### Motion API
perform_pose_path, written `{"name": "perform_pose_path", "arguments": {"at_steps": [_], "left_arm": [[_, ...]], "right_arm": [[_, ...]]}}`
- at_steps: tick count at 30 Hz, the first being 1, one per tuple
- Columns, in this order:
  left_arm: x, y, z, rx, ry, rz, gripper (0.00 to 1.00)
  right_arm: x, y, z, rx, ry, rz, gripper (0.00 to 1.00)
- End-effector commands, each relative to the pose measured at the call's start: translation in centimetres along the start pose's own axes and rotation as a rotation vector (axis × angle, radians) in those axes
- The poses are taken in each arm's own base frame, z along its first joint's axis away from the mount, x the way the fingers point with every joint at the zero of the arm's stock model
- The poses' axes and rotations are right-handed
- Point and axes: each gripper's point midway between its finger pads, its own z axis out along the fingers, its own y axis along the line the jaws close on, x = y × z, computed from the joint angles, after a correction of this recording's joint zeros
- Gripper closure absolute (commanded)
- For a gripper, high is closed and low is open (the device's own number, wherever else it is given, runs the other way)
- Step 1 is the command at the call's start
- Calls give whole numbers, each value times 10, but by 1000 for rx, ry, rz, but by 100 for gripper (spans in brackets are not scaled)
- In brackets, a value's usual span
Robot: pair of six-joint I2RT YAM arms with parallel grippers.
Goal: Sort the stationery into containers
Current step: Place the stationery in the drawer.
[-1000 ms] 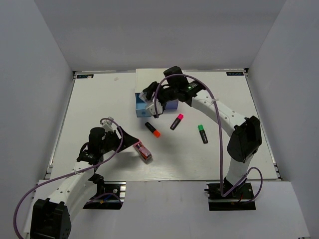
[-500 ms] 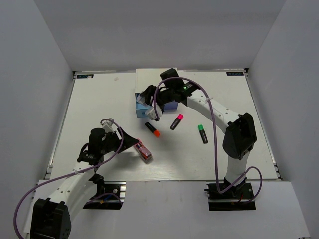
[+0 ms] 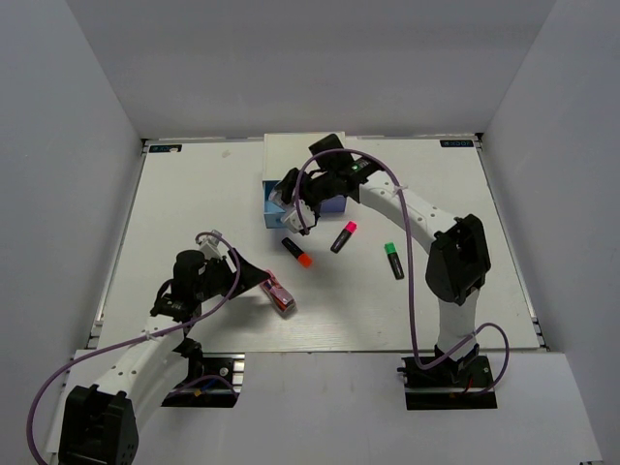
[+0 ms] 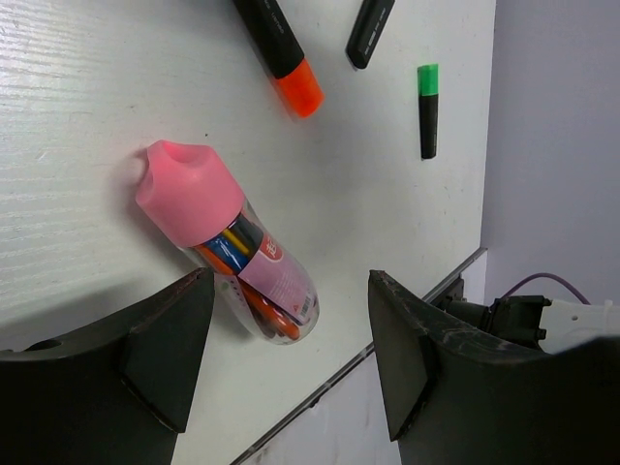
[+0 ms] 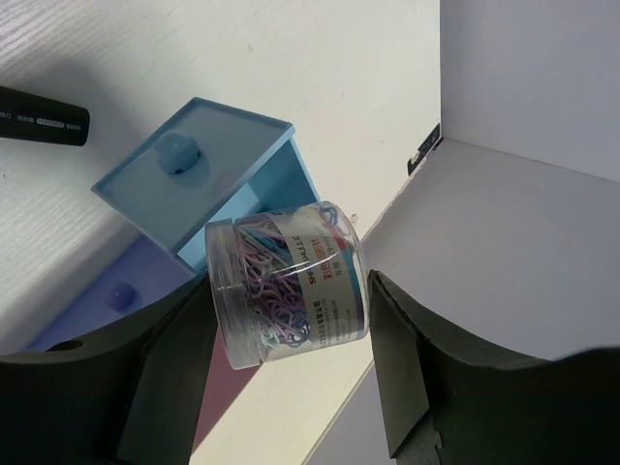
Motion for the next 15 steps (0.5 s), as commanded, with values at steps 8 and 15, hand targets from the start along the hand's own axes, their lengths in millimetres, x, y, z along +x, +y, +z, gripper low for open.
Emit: {"name": "perform_pose_path", "arguments": {"at_steps": [8,15], "left_arm": [[-1,-2,0,18,-4,8,25],[2,1,0,12,1,4,25]], "right_arm": [[-1,-20,0,-6,-1,-377,84],[2,-22,1,-10,-6,-393,70]]}}
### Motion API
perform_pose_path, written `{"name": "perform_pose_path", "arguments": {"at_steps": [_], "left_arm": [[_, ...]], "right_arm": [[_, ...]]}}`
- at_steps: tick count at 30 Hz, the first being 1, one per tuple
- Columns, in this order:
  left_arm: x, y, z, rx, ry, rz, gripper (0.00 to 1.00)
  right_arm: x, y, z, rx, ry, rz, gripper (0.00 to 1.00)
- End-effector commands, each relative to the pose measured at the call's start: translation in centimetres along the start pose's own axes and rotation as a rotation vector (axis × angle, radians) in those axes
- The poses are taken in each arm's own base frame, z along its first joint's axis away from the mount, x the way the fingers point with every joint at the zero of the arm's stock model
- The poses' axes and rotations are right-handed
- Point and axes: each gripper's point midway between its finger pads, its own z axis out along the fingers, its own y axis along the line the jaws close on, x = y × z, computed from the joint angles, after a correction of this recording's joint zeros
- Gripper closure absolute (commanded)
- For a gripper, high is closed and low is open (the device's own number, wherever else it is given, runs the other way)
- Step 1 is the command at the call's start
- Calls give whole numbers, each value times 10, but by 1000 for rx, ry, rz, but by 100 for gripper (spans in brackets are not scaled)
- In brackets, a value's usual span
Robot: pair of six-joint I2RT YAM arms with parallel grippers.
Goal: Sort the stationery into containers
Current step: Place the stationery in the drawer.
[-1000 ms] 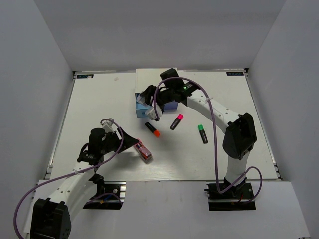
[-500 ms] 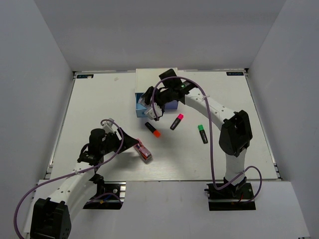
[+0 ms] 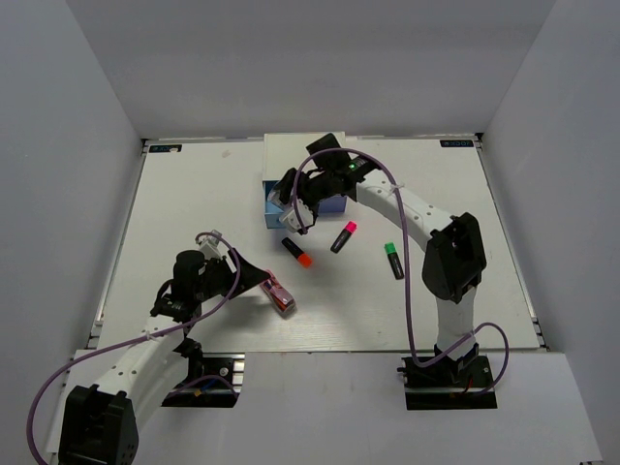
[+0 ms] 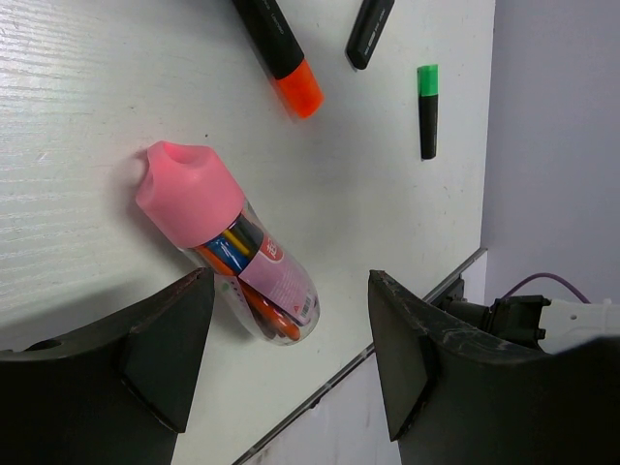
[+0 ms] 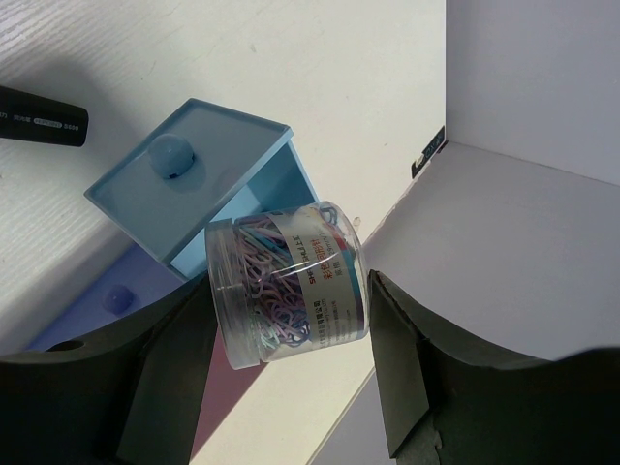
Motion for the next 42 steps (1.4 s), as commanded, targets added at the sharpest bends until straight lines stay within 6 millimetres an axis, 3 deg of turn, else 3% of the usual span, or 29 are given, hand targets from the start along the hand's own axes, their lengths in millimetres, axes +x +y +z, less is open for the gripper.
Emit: {"name": "perform_pose_path", "arguments": {"at_steps": [1,21,25,27,29,39,42], "left_arm": [[2,1,0,8,5,1,25],[3,1,0,14,-1,5,25],[2,0,-1,20,-6,10,25],[2,0,-1,20,-6,10,25],[2,0,-1,20,-6,10,25],[2,0,-1,20,-6,10,25],[-1,-3,-1,25,-12,14,25]], "right_arm": [[-4,-23,-3,4,-7,-400,69],[-5,-17,-3,-26,-21,-454,43],[-10,-14,-2,-26,-30,-462,33],[-10,-14,0,-22,-30,-464,18],[-10,-15,0,-21,-27,-466,10],[-4,-29,-7,22,13,-457,10],[1,-44,-12,79,57,-446,10]]}}
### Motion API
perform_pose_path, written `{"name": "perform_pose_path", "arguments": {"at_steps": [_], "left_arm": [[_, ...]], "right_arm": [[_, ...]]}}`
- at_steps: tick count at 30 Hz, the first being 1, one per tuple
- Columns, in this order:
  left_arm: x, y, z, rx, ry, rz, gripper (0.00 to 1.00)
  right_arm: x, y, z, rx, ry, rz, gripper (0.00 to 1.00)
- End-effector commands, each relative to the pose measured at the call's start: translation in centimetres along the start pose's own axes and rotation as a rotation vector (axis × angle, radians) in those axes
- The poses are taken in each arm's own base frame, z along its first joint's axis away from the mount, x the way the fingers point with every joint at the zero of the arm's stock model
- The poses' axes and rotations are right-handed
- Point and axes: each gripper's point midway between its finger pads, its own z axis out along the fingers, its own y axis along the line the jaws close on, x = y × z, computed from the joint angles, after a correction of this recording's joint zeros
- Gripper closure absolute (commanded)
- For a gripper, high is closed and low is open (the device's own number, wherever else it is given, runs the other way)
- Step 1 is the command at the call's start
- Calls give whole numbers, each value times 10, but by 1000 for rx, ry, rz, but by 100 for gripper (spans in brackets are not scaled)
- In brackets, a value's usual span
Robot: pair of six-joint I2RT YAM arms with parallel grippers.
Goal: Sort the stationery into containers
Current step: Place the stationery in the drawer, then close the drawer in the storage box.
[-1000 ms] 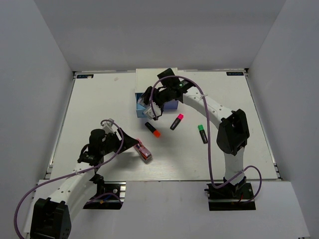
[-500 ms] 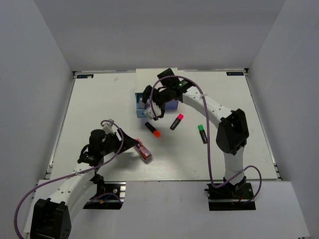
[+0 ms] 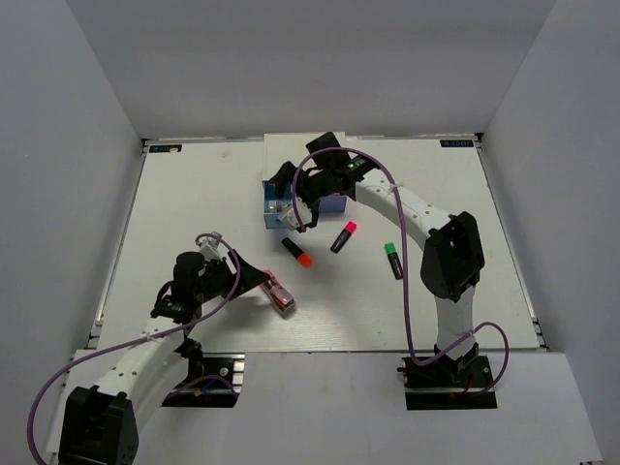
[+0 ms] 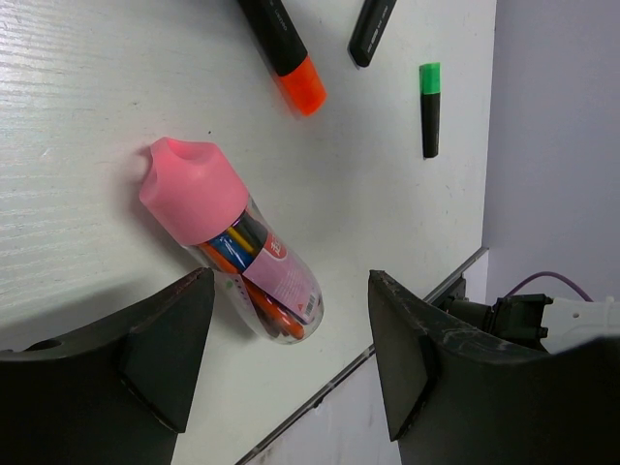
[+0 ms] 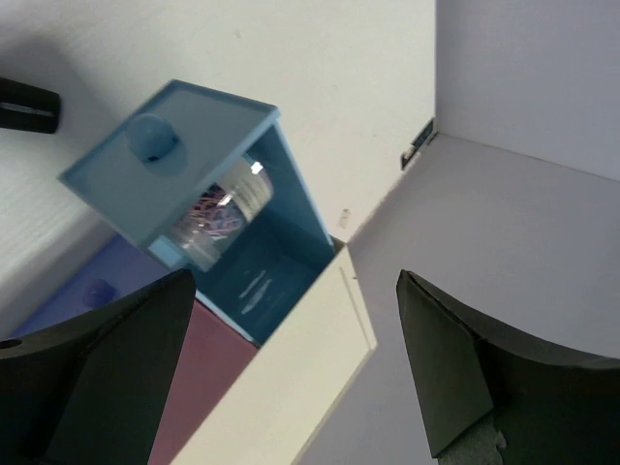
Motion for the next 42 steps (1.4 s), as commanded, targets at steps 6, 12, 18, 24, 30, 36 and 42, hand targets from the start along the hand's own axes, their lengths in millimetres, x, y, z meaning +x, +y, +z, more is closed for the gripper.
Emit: {"name": "perform_pose_path", "arguments": {"at_steps": [6,12,18,24,30,36,42], "left_arm": [[-15,-13,5,45,-31,21,25],[-41,-28,17,65,-66,42,37],[-66,-47,28,97,-85,97,80],[-83,-59,45,126,-57,112,95],[-96,-67,65,145,-34,116,94],[-110,-66,87,127,0,118,82],[-109,-57,97,113,15,85,81]], "right_arm": [[-2,-67,-42,169,120,-343,14],[-15,-54,-66,215,143,-159,46],[-26,-74,-109,428,201,83,100],[-9,-40,-129,500,303,652,34],[-13,5,-143,500,328,963,10],[-43,43,-146,511,261,1025,75],[-56,57,-159,549,255,1033,100]]}}
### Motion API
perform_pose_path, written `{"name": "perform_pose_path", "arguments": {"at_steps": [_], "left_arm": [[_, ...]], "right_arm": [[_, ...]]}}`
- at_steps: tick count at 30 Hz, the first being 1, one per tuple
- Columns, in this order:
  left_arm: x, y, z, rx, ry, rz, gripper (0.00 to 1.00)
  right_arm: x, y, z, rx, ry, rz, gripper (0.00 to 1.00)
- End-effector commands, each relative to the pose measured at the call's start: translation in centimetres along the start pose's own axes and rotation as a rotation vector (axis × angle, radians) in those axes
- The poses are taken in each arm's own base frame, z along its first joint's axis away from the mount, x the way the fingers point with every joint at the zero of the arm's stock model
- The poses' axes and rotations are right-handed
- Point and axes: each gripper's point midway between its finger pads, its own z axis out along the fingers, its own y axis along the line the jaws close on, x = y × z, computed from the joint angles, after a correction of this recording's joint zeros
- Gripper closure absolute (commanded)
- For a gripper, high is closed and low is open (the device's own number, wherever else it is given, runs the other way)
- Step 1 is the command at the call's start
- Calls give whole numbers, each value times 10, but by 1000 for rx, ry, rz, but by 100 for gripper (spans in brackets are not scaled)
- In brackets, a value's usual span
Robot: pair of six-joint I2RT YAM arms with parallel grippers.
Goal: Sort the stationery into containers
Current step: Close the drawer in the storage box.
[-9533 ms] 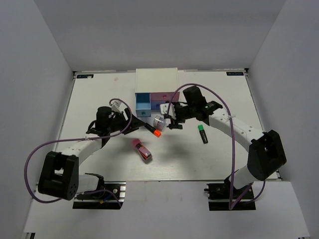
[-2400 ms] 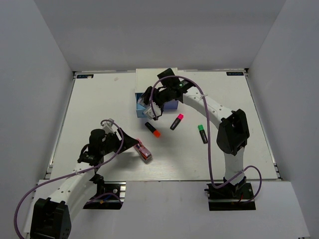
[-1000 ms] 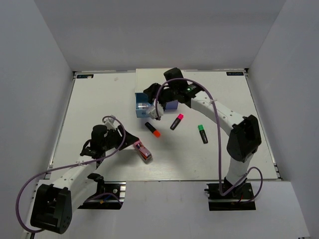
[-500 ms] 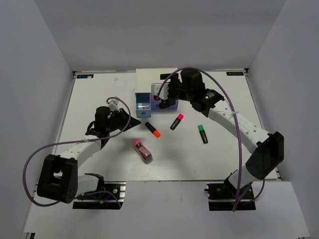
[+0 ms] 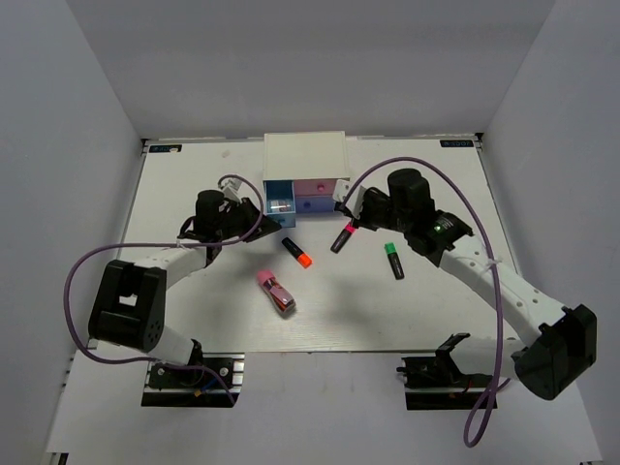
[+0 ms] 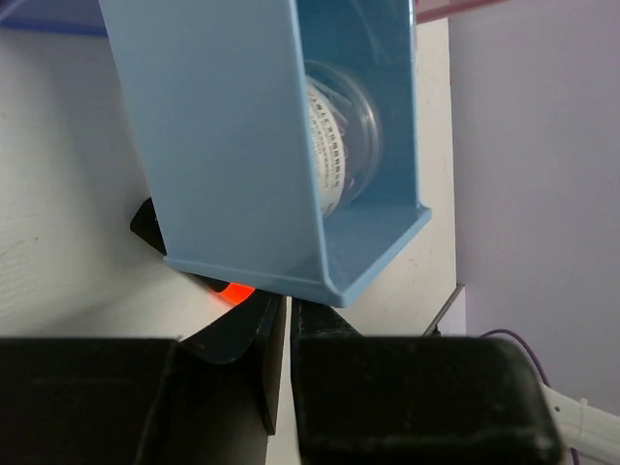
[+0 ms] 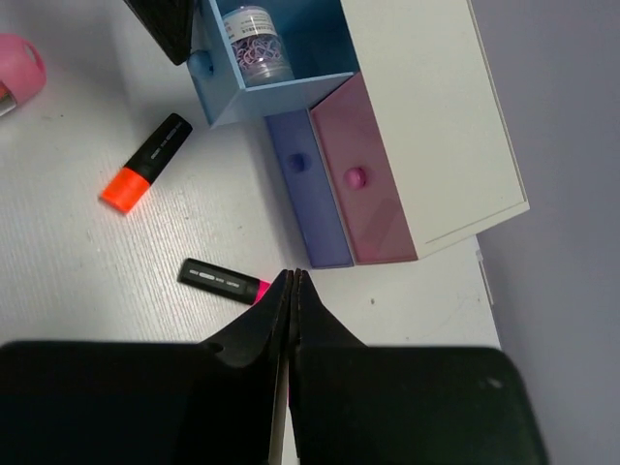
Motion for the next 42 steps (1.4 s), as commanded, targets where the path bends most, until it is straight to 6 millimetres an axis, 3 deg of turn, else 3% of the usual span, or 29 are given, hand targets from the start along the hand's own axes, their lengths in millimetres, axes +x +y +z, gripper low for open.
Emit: {"name": "perform_pose_path", "arguments": {"at_steps": [1,18,24,28,36,42], "left_arm": [[-13,-12,4,31,-31,20,81],[-59,-22,12,-6,-169,13,80],[-73,-6,23,-68,-193,-20,80],[-83,-6,28,-79,-210,-28,80],[-90,8,36,-133,-231,-55,80],[-102,5,41,-134,-256,-59,78]], "right_arm": [[-10,-7,-10,53,-63,35,100],[15,2,-26,83,-47,108,91],[19,4,-28,86,-40,119,82],[26,8,-28,83,-29,131,74],[32,15,-29,67,-24,151,70],[33,19,-30,66,-25,162,67]]}}
